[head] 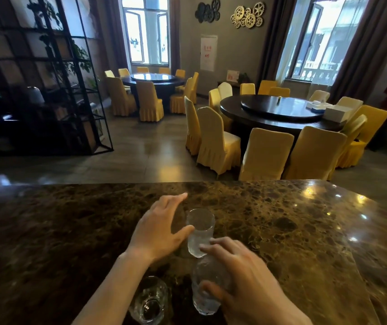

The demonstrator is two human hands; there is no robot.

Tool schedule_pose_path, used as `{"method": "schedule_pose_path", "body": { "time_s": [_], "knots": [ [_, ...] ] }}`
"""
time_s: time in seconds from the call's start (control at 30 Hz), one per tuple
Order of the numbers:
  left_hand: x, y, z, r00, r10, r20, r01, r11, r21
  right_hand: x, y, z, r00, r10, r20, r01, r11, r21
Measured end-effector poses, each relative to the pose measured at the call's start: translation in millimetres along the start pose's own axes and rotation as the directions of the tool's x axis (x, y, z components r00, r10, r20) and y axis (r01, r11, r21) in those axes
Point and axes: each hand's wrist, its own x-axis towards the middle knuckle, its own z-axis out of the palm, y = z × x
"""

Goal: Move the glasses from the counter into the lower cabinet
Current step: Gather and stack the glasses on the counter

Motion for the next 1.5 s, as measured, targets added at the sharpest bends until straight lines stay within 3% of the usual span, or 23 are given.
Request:
{"method": "schedule_pose_path", "body": {
  "time_s": [0.1, 0.2, 0.37, 0.57, 0.7, 0.83, 1.17, 1.33, 1.5],
  "knots": [
    [-55.9, -21.7, -22.4, 0.991, -0.102, -0.09, 0.102, 0.995, 0.0, 14.7, -10.0, -9.9, 0.993, -0.039, -0.109, 0.043, 0.998, 0.038],
    [-101.6, -32.9, -33.4, 0.981, -0.192, 0.002, 0.192, 0.981, -0.01, 51.8, -26.8, -6.2, 0.989, -0.1, -0.106, 0.102, 0.995, 0.005],
    [-132.2, -34.8, -27.0, 0.95, -0.218, 0.225, 0.214, 0.976, 0.043, 131.3, -48.3, 26.5, 0.982, -0.15, 0.115, 0.167, 0.975, -0.149],
    [-120.4, -35.3, -15.3, 0.916, -0.175, 0.362, 0.181, 0.983, 0.018, 187.2, -54.3, 59.2, 0.917, -0.109, 0.384, 0.217, 0.943, -0.252],
    [-109.8, -38.7, -12.1, 0.88, -0.148, 0.452, 0.135, 0.989, 0.06, 198.9, -50.2, 72.5, 0.895, -0.093, 0.436, 0.209, 0.951, -0.227],
    [-101.7, -43.2, -7.5, 0.83, -0.124, 0.544, 0.083, 0.992, 0.099, 202.2, -49.3, 84.4, 0.914, -0.095, 0.394, 0.187, 0.961, -0.204],
    [-100.6, -53.3, -2.1, 0.863, -0.049, 0.503, -0.011, 0.993, 0.117, 198.3, -53.8, 97.1, 0.959, -0.061, 0.279, 0.122, 0.971, -0.208],
    [-118.1, -80.1, -25.0, 0.88, -0.088, 0.467, 0.055, 0.995, 0.083, 177.7, -66.5, 74.1, 0.98, -0.023, 0.196, 0.069, 0.971, -0.229],
    [-144.7, -97.3, -62.0, 0.934, -0.18, 0.31, 0.152, 0.982, 0.112, 132.1, -85.2, 46.2, 0.991, 0.017, 0.131, 0.013, 0.975, -0.223]
  ]
}}
